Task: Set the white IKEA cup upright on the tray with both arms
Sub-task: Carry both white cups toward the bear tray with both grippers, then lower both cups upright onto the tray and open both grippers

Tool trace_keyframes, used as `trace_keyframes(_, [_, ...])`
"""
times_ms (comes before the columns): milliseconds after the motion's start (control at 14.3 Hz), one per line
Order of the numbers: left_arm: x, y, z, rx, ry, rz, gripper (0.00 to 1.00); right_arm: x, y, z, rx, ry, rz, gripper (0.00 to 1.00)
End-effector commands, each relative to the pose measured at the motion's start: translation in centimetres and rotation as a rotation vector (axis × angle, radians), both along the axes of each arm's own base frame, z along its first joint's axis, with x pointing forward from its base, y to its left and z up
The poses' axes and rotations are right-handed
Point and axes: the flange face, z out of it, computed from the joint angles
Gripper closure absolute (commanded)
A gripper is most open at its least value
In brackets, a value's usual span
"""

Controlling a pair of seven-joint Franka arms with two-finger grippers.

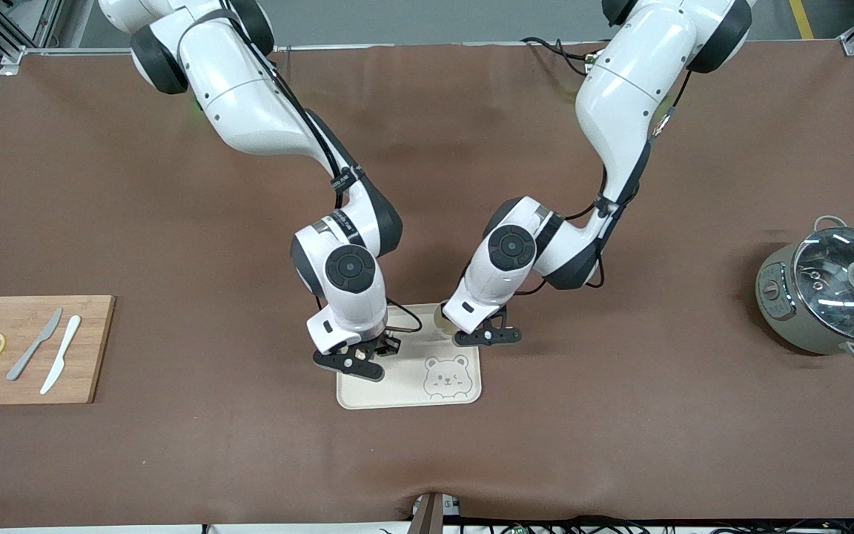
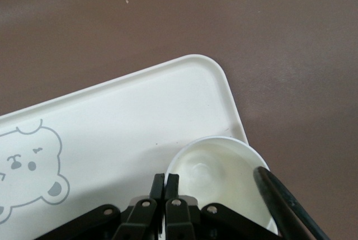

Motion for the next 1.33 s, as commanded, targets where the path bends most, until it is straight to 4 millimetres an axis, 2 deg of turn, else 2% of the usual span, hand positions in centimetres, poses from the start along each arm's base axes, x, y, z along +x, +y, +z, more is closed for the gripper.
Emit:
trace_keyframes(0, [-0.5, -1.4, -0.1, 0.019, -0.018, -0.021, 1.00, 0.4, 0.3, 0.2, -0.014, -0.027, -0.017, 0.74])
trace_keyframes(70, [-0.3, -1.2, -0.1, 0.018, -0.016, -0.012, 0.60, 0.4, 0.3, 0.2, -0.014, -0.027, -0.017, 0.54])
trace_keyframes(140, [-0.4, -1.3, 0.0, 0.016, -0.017, -0.012, 0.01, 0.5, 0.3, 0.3, -0.013, -0.029, -0.017, 0.43])
trace_keyframes(279, [0.1, -0.8, 0.7, -0.001, -0.008, 0.061, 0.00, 0.7, -0.2, 0.8, -0.012, -0.028, -0.024, 0.29])
trace_keyframes(419, [0.9, 0.1, 2.1, -0.008, -0.002, 0.144, 0.00, 1.0, -0.8, 1.6, -0.010, -0.024, -0.034, 0.22])
trace_keyframes(558, [2.9, 4.5, 4.0, 0.029, 0.068, 0.189, 0.00, 1.2, -1.5, 2.4, -0.013, -0.009, -0.046, 0.21])
trace_keyframes(628, [3.4, 6.7, 6.2, 0.064, 0.098, 0.131, 0.00, 1.6, -2.2, 2.9, -0.010, -0.002, -0.057, 0.20])
trace_keyframes(698, [4.5, 9.9, 9.1, 0.093, 0.098, 0.029, 0.00, 1.8, -3.0, 3.5, -0.012, 0.006, -0.068, 0.20])
trace_keyframes(837, [6.4, 17.2, 13.3, 0.126, 0.107, -0.157, 0.00, 2.7, -5.0, 5.4, -0.007, 0.029, -0.055, 0.20])
trace_keyframes(907, [7.6, 21.9, 15.8, 0.119, 0.090, -0.191, 0.00, 3.2, -6.7, 6.2, -0.006, 0.054, -0.040, 0.20])
trace_keyframes(1047, [9.0, 29.0, 19.4, 0.071, 0.047, -0.197, 0.00, 4.2, -9.7, 8.1, -0.002, 0.077, -0.011, 0.19])
trace_keyframes(1186, [9.2, 33.7, 22.2, 0.057, 0.024, -0.164, 0.00, 5.2, -12.6, 8.9, -0.009, 0.086, 0.023, 0.19])
trace_keyframes(1256, [8.8, 34.5, 23.4, 0.066, 0.031, -0.165, 0.00, 5.7, -13.9, 9.9, -0.005, 0.079, 0.041, 0.19])
